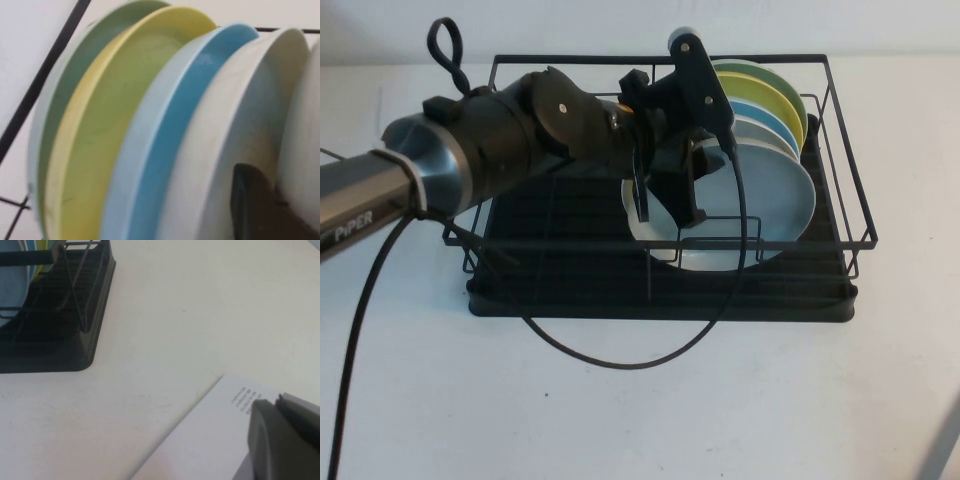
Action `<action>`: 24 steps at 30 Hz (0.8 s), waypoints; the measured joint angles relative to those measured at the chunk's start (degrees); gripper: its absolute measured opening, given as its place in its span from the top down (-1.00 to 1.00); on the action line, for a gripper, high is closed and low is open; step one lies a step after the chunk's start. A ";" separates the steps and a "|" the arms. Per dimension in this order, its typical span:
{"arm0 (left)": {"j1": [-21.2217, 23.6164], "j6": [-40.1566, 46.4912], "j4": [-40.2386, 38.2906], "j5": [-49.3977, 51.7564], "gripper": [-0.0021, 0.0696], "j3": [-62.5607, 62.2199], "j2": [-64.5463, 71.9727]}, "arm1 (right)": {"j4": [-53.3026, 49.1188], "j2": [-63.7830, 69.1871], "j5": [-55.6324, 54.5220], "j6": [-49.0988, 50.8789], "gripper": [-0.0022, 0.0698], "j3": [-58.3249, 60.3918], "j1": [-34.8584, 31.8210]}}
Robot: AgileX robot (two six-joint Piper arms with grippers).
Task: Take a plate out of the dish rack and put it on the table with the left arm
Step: Grasp the plate from the shelf, then place the plate from the table
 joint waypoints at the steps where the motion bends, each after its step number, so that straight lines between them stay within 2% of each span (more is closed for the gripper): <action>1: 0.00 0.00 -0.10 0.29 0.60 0.00 0.00 | 0.00 0.00 0.00 0.00 1.00 0.00 0.00; 3: -0.05 0.41 -0.10 1.14 0.71 0.00 -0.59 | 0.00 0.00 0.00 0.00 1.00 0.00 0.00; 18: -0.14 1.52 -0.20 0.19 0.72 0.00 -14.44 | 0.00 0.00 0.00 0.00 1.00 0.00 0.00; 21: -0.05 -7.65 -0.20 2.02 0.72 0.00 -18.73 | 0.00 0.00 0.00 0.00 1.00 0.00 0.00; 24: 0.70 -27.53 -0.20 9.18 0.72 -0.24 -22.50 | 0.00 0.00 0.00 0.00 1.00 0.00 0.00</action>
